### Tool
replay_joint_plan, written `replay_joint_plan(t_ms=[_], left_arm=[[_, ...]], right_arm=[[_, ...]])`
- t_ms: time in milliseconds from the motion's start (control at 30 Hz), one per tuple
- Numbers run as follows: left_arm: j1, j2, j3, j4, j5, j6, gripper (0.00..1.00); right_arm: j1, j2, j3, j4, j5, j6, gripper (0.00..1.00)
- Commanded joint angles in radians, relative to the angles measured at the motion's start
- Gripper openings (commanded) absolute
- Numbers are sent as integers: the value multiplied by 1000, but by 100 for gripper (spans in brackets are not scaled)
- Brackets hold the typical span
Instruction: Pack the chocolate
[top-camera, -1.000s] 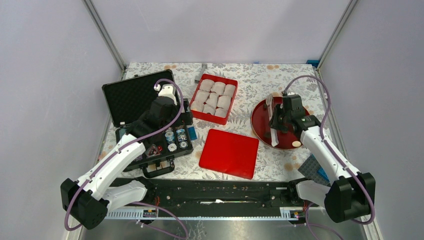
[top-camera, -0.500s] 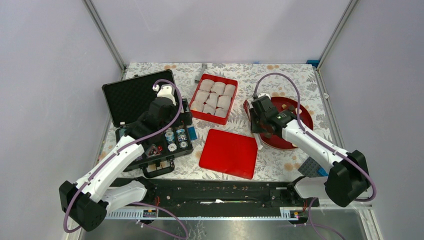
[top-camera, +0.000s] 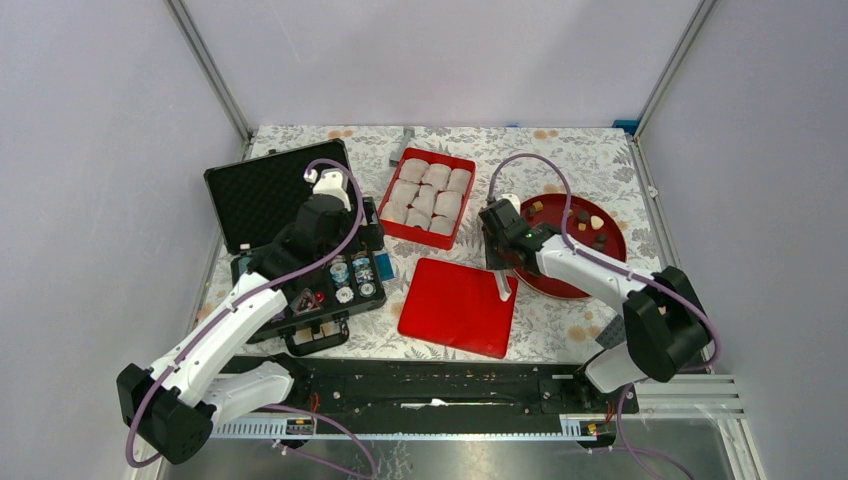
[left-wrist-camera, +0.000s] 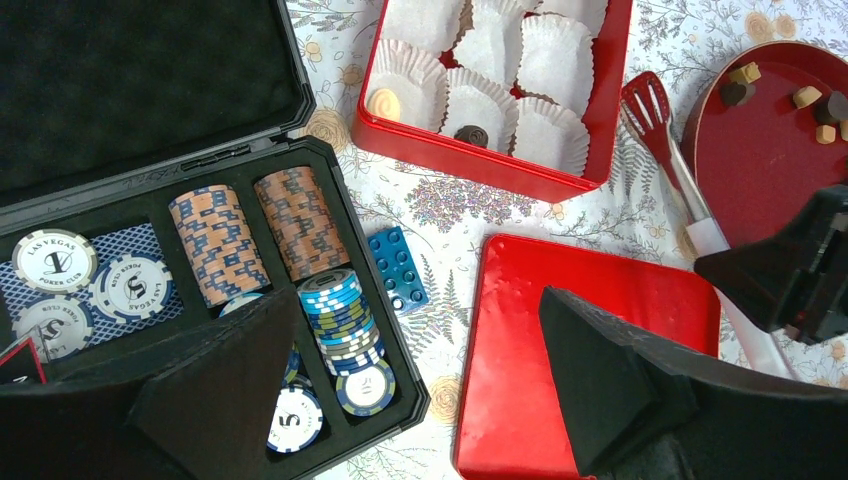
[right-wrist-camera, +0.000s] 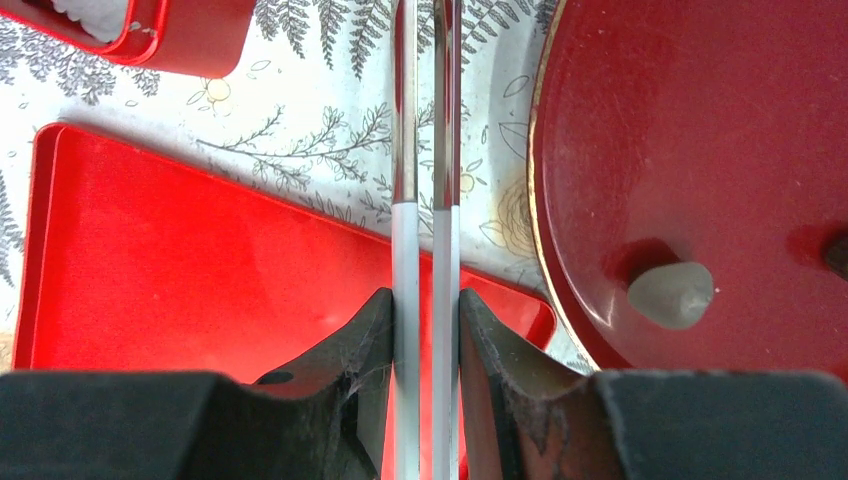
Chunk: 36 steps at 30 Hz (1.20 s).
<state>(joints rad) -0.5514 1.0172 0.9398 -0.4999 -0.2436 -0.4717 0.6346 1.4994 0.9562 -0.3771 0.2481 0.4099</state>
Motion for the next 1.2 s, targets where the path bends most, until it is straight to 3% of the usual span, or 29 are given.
replay_joint_plan(t_ms=[0,300,467,800,967,1167], left_arm=[[4,-28,-2,27,-11,-2,99],[4,-35,-1,19,-12,-1,99],[5,-42,2,10,-16,4,99],[4,-38,5,6,-15,4,99],[4,-41,0,6,-15,7,99],[5,-42,-4,3,-16,8,99]], right_arm=[[16,57,41,101,66,6,31],[34,168,56,161,101,16,37],[33,201,68,173,97,29,55],[33,212,56,187,106,55,69],[34,217,39,215,132,84,70],[36,242,32,255,184,99,61]])
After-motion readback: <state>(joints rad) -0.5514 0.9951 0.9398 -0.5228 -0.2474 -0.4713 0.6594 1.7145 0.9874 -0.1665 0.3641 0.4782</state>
